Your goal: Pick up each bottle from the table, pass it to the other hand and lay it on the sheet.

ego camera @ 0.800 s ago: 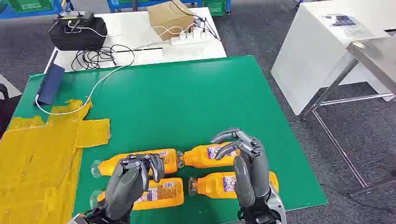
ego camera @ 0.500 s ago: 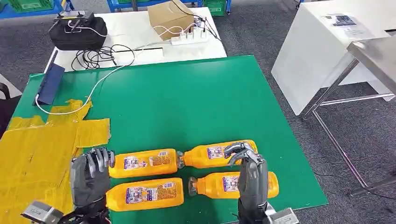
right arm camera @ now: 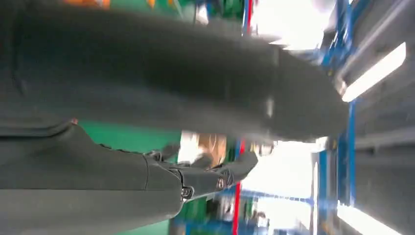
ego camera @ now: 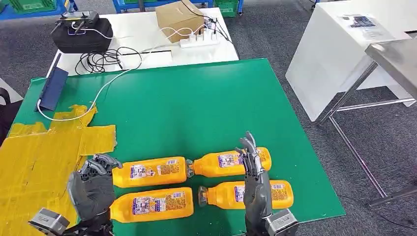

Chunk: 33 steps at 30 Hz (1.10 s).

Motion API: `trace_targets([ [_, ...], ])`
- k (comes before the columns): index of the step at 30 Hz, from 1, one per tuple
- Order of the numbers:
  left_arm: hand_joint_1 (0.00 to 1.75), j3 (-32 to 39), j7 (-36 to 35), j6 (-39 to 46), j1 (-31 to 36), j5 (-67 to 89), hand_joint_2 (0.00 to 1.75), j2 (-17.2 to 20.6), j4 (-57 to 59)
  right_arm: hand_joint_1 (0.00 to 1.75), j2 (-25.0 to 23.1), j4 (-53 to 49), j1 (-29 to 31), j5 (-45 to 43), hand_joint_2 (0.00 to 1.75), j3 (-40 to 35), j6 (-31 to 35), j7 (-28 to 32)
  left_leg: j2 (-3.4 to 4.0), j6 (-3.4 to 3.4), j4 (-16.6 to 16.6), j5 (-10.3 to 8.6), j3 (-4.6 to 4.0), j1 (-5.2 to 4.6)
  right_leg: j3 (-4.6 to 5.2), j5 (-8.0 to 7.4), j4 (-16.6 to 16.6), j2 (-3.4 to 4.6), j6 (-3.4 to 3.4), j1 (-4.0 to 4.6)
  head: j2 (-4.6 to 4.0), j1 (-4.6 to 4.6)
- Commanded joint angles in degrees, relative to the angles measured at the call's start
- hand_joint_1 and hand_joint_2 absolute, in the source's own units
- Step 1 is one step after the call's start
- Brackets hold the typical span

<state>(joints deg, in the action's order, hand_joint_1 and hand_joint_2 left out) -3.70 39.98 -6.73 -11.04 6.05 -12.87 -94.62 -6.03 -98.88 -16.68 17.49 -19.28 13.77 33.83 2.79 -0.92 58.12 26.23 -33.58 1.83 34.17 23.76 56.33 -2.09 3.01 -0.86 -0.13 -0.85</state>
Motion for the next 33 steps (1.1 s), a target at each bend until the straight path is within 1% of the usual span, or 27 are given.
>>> trace_targets([
  [1, 0.00, 1.98, 0.02, 0.08, 0.96, 1.94, 0.00, -1.92, 4.34, 0.00, -0.31, 3.40, 2.91, 7.68, 1.75, -2.26, 8.95, -0.30, -0.08, 0.09, -0.08, 0.01, 0.15, -0.02, -0.12, -0.01, -0.06, 0.14, -0.07, -0.02, 0.00, 0.00],
  [5, 0.00, 1.98, 0.02, 0.08, 0.96, 1.94, 0.00, -1.92, 4.34, 0.00, -0.31, 3.40, 2.91, 7.68, 1.75, -2.26, 8.95, -0.30, -0.12, 0.14, -0.11, 0.03, 0.26, -0.03, -0.20, 0.01, -0.08, 0.20, -0.11, -0.04, 0.00, 0.00],
  [6, 0.00, 1.98, 0.02, 0.98, 1.05, 2.22, 0.00, -1.98, 4.11, 0.00, 1.02, 4.65, 4.15, 7.81, 1.75, -4.27, 7.71, -4.10, -0.09, 0.11, -0.10, 0.01, 0.20, -0.02, -0.15, 0.00, -0.07, 0.16, -0.08, -0.03, 0.00, 0.00],
  [7, 0.00, 1.98, 0.02, 1.79, 0.99, 2.27, 0.00, -1.90, 3.92, 0.00, 2.67, 6.35, 5.87, 8.55, 1.75, -6.74, 2.91, -8.22, -0.13, 0.15, -0.13, 0.03, 0.29, -0.04, -0.23, 0.01, -0.09, 0.21, -0.11, -0.04, 0.00, 0.00],
  [8, 0.00, 3.10, 0.02, 0.80, 2.12, 3.18, 0.00, -2.27, 5.65, 0.00, 3.90, 10.11, 9.87, 19.51, 1.75, -11.73, 1.23, -14.94, -0.11, 0.15, -0.13, 0.03, 0.28, -0.04, -0.23, 0.01, -0.09, 0.21, -0.10, -0.05, 0.00, -0.02],
  [11, 0.00, 2.82, 0.01, 0.33, 3.02, 3.88, 0.00, -2.68, 6.44, 0.00, 4.63, 10.89, 11.51, 20.56, 1.75, -14.30, -1.13, -15.59, -0.02, 0.10, -0.11, 0.00, 0.23, 0.01, -0.20, -0.05, -0.10, 0.22, -0.09, 0.00, 0.00, -0.02],
  [12, 0.00, 2.51, -0.05, 0.23, 3.49, 3.85, 0.00, -2.82, 6.75, 0.00, 4.85, 10.80, 12.19, 21.47, 1.75, -15.46, -2.26, -16.35, -0.10, 0.14, -0.14, -0.01, 0.31, -0.02, -0.25, -0.04, -0.11, 0.23, -0.12, -0.02, 0.00, -0.02],
  [13, 0.00, 2.02, -0.28, -0.06, 3.86, 3.81, 0.00, -2.78, 7.07, 0.00, 4.98, 10.88, 12.58, 22.02, 1.75, -16.19, -3.02, -17.33, -0.09, 0.11, -0.10, -0.04, 0.19, -0.01, -0.17, -0.04, -0.09, 0.14, -0.07, -0.01, 0.00, 0.00],
  [14, 0.00, 1.32, -0.53, -0.25, 4.11, 4.08, 0.00, -2.67, 7.23, 0.00, 5.05, 11.09, 12.94, 22.26, 1.75, -16.76, -3.81, -18.13, -0.14, 0.17, -0.15, -0.02, 0.33, -0.02, -0.29, -0.03, -0.13, 0.23, -0.12, -0.02, 0.00, 0.00],
  [15, 0.00, 0.53, -0.83, -0.19, 4.34, 4.44, 0.00, -2.62, 7.43, 0.00, 5.34, 11.57, 13.49, 23.14, 1.75, -17.53, -4.84, -19.75, -0.08, 0.14, -0.11, -0.02, 0.25, -0.02, -0.20, -0.04, -0.09, 0.19, -0.08, -0.03, 0.00, 0.00],
  [16, 0.00, -0.05, -1.09, -0.05, 4.48, 4.58, 0.00, -2.55, 7.42, 0.00, 5.56, 12.12, 13.81, 23.95, 1.75, -18.13, -5.14, -20.57, -0.10, 0.11, -0.09, -0.03, 0.20, -0.01, -0.18, -0.03, -0.07, 0.12, -0.07, -0.02, 0.00, 0.00],
  [17, 0.00, -0.06, -1.15, 0.09, 4.49, 4.45, 0.00, -2.64, 7.45, 0.00, 5.64, 12.25, 13.92, 24.18, 1.75, -18.35, -5.26, -20.70, -0.18, 0.18, -0.15, -0.02, 0.34, -0.04, -0.31, -0.02, -0.12, 0.18, -0.10, -0.05, 0.00, -0.02],
  [20, 0.00, -0.09, -1.15, 0.11, 4.51, 4.43, 0.00, -2.69, 7.44, 0.00, 5.66, 12.36, 13.78, 24.15, 1.75, -18.40, -5.25, -20.67, -0.13, 0.10, -0.08, -0.04, 0.17, -0.01, -0.17, -0.02, -0.07, 0.07, -0.06, -0.01, 0.00, -0.02],
  [21, 0.00, -0.49, -1.32, -0.24, 4.63, 3.50, 0.00, -2.55, 7.30, 0.00, 6.14, 13.08, 14.39, 24.46, 1.75, -19.34, -6.74, -21.50, -0.18, 0.15, -0.13, -0.02, 0.29, -0.03, -0.27, 0.00, -0.10, 0.13, -0.09, -0.04, 0.00, 0.00],
  [23, 0.00, -1.13, -1.65, -0.34, 5.01, 3.14, 0.00, -2.46, 7.49, 0.00, 6.53, 14.35, 15.40, 25.08, 1.75, -20.76, -8.81, -22.68, -0.11, 0.10, -0.08, -0.03, 0.18, 0.00, -0.17, -0.02, -0.07, 0.09, -0.07, 0.00, 0.00, 0.00],
  [26, 0.00, -2.01, -2.00, -0.28, 5.50, 2.88, 0.00, -2.29, 8.05, 0.00, 7.33, 16.86, 17.29, 25.10, 1.75, -23.17, -11.70, -24.68, -0.20, 0.17, -0.14, -0.04, 0.31, -0.03, -0.28, -0.02, -0.11, 0.14, -0.11, -0.04, 0.00, 0.00],
  [27, 0.00, -2.10, -2.00, 0.87, 5.65, 3.12, 0.00, -2.29, 8.27, 0.00, 7.74, 18.21, 18.44, 25.62, 1.75, -24.36, -12.50, -26.57, -0.13, 0.11, -0.09, -0.04, 0.20, -0.01, -0.19, -0.03, -0.08, 0.09, -0.07, -0.01, 0.00, -0.02],
  [28, 0.00, -2.06, -1.96, 1.14, 5.71, 3.16, 0.00, -2.31, 8.27, 0.00, 7.77, 18.76, 18.83, 25.79, 1.75, -24.65, -12.57, -26.78, -0.22, 0.18, -0.16, -0.04, 0.36, -0.03, -0.33, -0.03, -0.13, 0.16, -0.12, -0.04, 0.00, 0.00],
  [30, 0.00, -1.50, 0.02, 5.17, 5.61, 3.73, 0.00, -2.85, 7.28, 0.00, 8.08, 21.74, 21.00, 25.23, 1.75, -26.34, -13.96, -29.21, -0.09, 0.12, -0.11, -0.04, 0.23, -0.02, -0.21, -0.04, -0.09, 0.14, -0.07, -0.03, 0.00, -0.02],
  [31, 0.00, -2.27, 0.02, 7.76, 5.28, 2.46, 0.00, -2.19, 5.20, 0.00, 6.49, 24.21, 20.93, 24.82, 1.75, -26.04, -14.12, -29.19, -0.09, 0.15, -0.13, -0.03, 0.30, -0.02, -0.25, -0.06, -0.12, 0.22, -0.10, -0.02, 0.00, 0.00],
  [32, 0.00, -2.65, 0.02, 8.98, 5.05, 1.84, 0.00, -1.74, 4.06, 0.00, 6.37, 25.40, 21.47, 25.15, 1.75, -26.84, -13.96, -29.34, -0.06, 0.10, -0.09, -0.04, 0.20, -0.01, -0.17, -0.05, -0.07, 0.15, -0.07, -0.01, 0.00, -0.02],
  [33, 0.00, -2.89, 0.02, 10.51, 4.75, 1.16, 0.00, -1.44, 2.52, 0.00, 6.40, 26.08, 21.89, 25.37, 1.75, -27.41, -13.80, -29.74, -0.12, 0.15, -0.13, -0.02, 0.29, -0.01, -0.26, -0.04, -0.10, 0.20, -0.11, -0.02, 0.00, 0.00],
])
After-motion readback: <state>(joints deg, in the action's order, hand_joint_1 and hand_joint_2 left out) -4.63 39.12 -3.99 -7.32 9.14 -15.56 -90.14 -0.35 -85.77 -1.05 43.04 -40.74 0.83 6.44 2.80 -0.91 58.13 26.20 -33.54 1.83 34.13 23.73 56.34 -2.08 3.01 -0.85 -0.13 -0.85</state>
